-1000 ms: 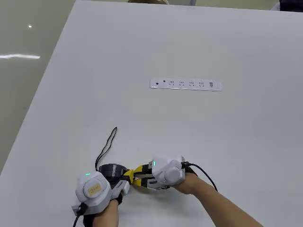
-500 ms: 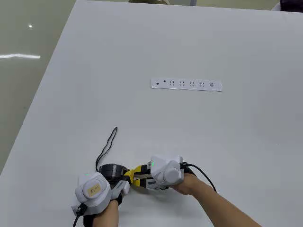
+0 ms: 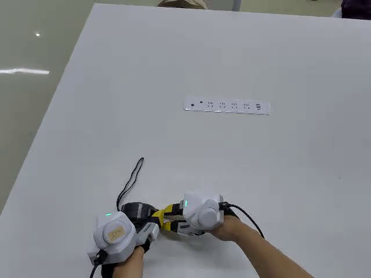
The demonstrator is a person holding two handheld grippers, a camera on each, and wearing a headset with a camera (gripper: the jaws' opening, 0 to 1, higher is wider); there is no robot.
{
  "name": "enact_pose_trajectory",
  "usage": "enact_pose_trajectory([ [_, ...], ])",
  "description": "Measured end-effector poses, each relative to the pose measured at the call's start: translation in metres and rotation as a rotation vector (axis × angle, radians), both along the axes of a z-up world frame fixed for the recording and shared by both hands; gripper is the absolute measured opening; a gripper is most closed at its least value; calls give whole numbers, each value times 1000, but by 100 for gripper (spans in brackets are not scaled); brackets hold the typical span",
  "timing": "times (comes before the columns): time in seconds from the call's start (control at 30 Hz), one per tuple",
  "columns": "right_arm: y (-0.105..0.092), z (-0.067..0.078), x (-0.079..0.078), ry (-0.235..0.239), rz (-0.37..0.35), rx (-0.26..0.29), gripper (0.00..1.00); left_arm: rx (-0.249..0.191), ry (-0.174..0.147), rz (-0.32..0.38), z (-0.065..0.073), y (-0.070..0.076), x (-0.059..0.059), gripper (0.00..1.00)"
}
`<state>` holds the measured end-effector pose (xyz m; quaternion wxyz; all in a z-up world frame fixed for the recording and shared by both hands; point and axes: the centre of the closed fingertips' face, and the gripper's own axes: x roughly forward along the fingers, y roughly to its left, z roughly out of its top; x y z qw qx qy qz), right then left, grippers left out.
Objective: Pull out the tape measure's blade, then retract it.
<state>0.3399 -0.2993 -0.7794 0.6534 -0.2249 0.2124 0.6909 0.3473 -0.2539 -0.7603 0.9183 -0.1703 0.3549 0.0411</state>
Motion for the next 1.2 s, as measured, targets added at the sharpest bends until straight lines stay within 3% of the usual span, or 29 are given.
enact_pose_trajectory([
  [0.4,-2,-1,-1,0,-30,-11,18,-12,20,-31,4,-5,2,74],
  [0.73,-11,8,4,-9,-75,-8,23,20,-33,-90,25,-2,7,76],
  [1.2,-29,25,6,23,-205,26,31,49,-69,-214,38,-5,0,80],
])
